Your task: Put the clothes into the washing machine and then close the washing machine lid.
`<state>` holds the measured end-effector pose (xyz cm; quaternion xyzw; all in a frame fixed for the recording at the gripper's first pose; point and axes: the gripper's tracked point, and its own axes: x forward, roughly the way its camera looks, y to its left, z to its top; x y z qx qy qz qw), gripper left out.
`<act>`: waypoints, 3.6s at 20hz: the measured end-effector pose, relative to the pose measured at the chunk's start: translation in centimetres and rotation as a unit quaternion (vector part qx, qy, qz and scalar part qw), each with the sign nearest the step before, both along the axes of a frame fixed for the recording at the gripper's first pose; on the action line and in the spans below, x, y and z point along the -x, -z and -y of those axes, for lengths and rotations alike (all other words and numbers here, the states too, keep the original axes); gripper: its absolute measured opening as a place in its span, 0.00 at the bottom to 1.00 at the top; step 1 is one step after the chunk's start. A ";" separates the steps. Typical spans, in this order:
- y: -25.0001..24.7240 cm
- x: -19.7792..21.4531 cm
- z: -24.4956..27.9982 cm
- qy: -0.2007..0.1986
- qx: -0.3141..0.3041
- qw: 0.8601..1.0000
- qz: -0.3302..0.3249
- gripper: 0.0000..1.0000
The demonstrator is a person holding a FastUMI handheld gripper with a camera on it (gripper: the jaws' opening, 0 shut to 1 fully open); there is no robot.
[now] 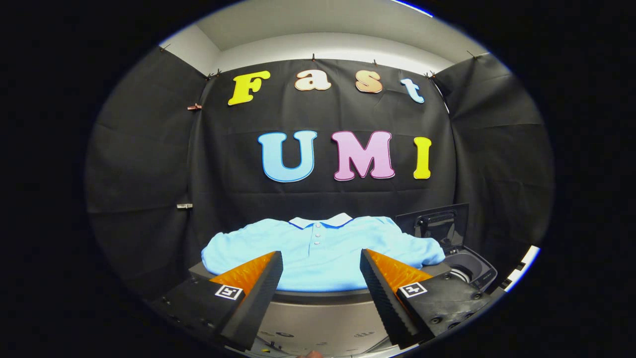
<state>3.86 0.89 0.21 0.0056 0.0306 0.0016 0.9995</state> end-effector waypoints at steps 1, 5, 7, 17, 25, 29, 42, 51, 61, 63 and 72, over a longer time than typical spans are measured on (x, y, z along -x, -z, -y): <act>-0.2 -0.9 -0.1 0.002 -0.001 1.000 -0.009 0.98; -1.3 -5.2 -0.5 0.007 0.007 0.999 -0.039 0.98; -1.5 -7.4 -0.5 0.012 0.010 0.998 -0.061 0.98; 3.1 -15.3 -0.2 0.025 0.048 0.964 -0.260 0.99; 6.8 -16.5 1.4 0.046 0.036 0.918 -0.394 0.99; 7.5 -16.6 1.3 0.048 0.016 0.901 -0.430 0.98; 7.7 -16.8 1.1 0.057 -0.001 0.875 -0.481 0.37; 7.1 -17.1 0.9 0.028 0.007 0.918 -0.396 0.06; 0.2 -16.3 1.3 0.028 0.022 0.964 -0.263 0.06; -1.6 -15.5 1.7 0.030 0.041 0.968 -0.244 0.06; -10.1 -13.7 8.6 0.032 0.072 0.982 -0.172 0.06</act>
